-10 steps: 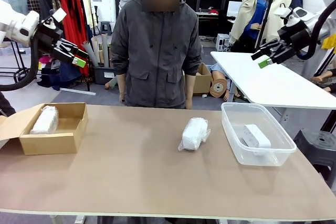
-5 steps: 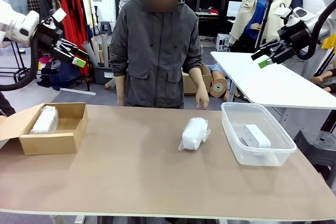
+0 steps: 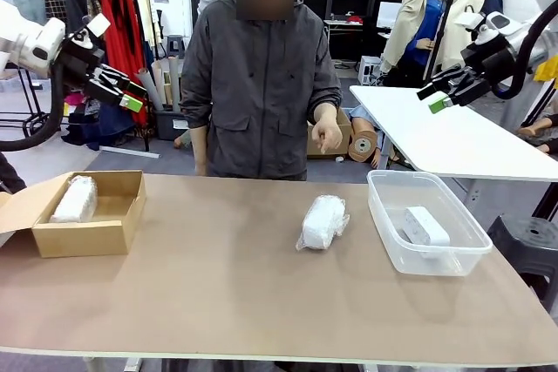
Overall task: Separate and place wrapped and unwrapped clocks.
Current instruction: Pick up the Digital clock indicated by the person.
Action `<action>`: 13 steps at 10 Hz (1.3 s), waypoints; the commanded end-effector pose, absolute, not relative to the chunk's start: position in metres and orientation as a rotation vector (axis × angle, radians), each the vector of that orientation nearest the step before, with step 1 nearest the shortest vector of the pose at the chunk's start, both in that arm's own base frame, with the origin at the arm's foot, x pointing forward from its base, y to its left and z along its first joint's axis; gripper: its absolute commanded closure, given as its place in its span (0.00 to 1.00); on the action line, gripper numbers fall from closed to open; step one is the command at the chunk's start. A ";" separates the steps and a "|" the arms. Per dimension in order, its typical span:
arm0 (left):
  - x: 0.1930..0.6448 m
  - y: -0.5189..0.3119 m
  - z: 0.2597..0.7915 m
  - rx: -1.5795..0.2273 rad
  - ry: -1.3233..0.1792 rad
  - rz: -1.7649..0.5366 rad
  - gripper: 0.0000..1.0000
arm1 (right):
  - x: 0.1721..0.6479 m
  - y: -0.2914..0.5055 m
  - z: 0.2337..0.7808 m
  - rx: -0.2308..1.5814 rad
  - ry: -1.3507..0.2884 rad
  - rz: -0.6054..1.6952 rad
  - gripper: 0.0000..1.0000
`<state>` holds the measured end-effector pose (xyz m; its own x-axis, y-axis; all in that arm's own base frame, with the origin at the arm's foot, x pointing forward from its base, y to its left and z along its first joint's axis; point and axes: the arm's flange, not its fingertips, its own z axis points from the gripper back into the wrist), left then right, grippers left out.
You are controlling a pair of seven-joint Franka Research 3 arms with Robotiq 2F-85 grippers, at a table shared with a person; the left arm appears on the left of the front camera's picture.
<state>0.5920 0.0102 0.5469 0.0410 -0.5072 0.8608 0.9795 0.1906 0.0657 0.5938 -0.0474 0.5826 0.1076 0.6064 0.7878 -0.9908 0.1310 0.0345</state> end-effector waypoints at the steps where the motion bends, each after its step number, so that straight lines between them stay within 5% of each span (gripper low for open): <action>1: 0.592 0.009 0.548 -0.671 -0.922 -1.271 0.00 | 0.593 -0.047 0.585 0.667 -0.721 1.319 0.00; 13: 0.592 0.010 0.547 -0.666 -0.909 -1.277 0.00 | 0.593 -0.047 0.585 0.667 -0.721 1.319 0.00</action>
<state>0.5920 0.0102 0.5469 0.0410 -0.5073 0.8608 0.9795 0.1905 0.0657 0.5938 -0.0474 0.5826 0.1076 0.6064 0.7878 -0.9908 0.1310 0.0345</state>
